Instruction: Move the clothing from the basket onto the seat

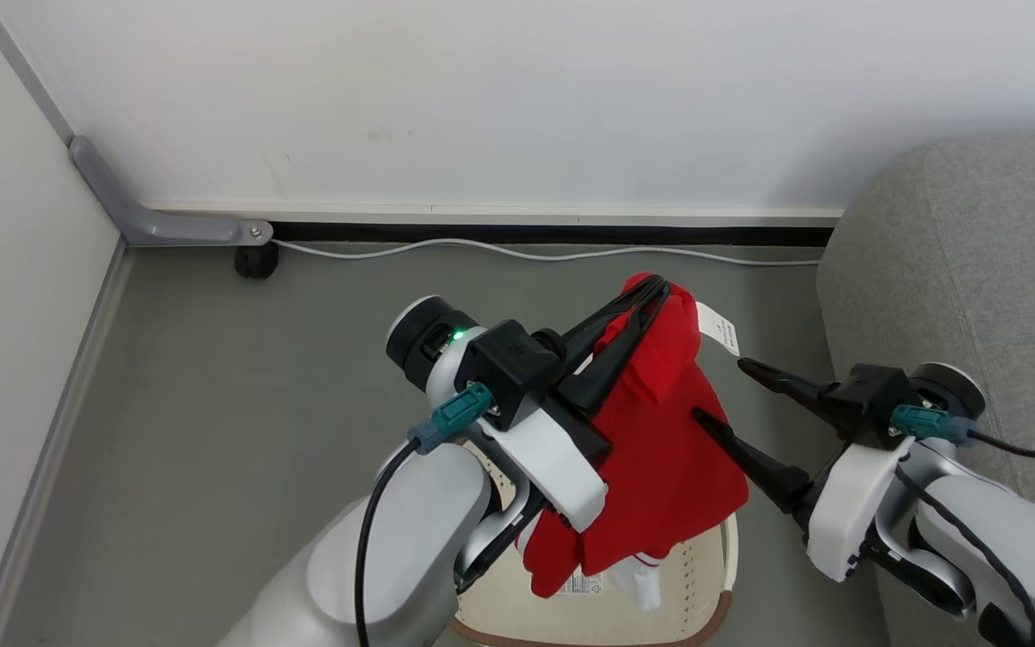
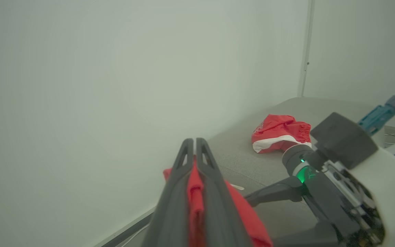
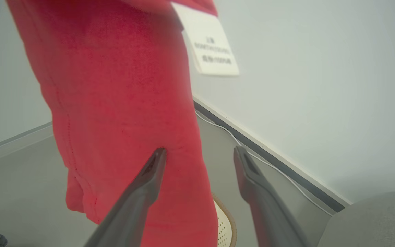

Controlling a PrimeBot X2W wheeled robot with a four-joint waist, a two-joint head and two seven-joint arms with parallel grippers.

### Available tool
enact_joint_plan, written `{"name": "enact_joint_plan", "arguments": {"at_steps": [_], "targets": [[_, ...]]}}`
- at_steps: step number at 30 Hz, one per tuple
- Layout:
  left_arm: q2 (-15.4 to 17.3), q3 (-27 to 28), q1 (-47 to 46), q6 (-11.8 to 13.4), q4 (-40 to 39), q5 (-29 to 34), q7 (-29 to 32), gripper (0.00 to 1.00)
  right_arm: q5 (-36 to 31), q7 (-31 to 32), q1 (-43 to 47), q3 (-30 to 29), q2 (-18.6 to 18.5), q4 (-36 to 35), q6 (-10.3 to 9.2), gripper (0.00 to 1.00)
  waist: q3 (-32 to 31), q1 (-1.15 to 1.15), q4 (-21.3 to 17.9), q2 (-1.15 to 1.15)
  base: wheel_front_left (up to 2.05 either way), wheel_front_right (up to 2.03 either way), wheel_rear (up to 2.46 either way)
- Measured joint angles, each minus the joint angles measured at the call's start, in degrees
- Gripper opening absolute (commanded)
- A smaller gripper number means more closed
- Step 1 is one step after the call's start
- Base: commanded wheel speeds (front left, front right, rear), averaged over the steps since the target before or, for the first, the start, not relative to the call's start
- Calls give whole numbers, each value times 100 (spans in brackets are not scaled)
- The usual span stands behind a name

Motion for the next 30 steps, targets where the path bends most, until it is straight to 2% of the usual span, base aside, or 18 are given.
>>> {"name": "enact_joint_plan", "arguments": {"at_steps": [5, 10, 11, 12, 13, 14, 15, 21, 30], "targets": [[3, -233, -35, 44, -65, -71, -1, 0, 746, 124, -732, 1068, -240, -142, 0, 100, 32, 0, 93, 0, 0, 0, 0], [3, -382, -76, 92, -65, -208, -3, 0, 1071, 369, -820, 1154, -103, -192, 0, 100, 53, 0, 150, 0, 0, 0, 0], [3, -398, -97, 93, -62, -213, -4, 0, 1073, 457, -806, 1158, -55, -202, 0, 80, 60, 0, 161, 0, 0, 0, 0], [4, -405, -115, 94, -56, -231, -5, 0, 1080, 541, -772, 1157, -1, -218, 0, 45, 69, 0, 170, 0, 0, 0, 0], [3, -407, -124, 102, -51, -252, -7, 0, 1087, 633, -715, 1158, 46, -248, 0, 23, 78, 0, 180, 0, 0, 0, 0], [4, -408, -128, 119, -37, -255, -7, 0, 1096, 639, -659, 1172, 82, -261, 1, 23, 88, 0, 187, 0, 0, 0, 0], [4, -408, -129, 140, -19, -255, -7, 0, 1133, 637, -609, 1179, 112, -264, 1, 0, 98, 0, 190, 0, 0, 0, 0], [5, -394, -132, 143, 87, -256, -8, 0, 1187, 549, -549, 1195, 123, -142, 1, 0, 136, 0, 179, 0, 0, 0, 0], [5, -243, -131, 142, 208, -252, -9, 0, 1336, 15, -560, 1185, 167, 324, 1, 0, 159, 0, 54, 0, 0, 0, 0]]}}
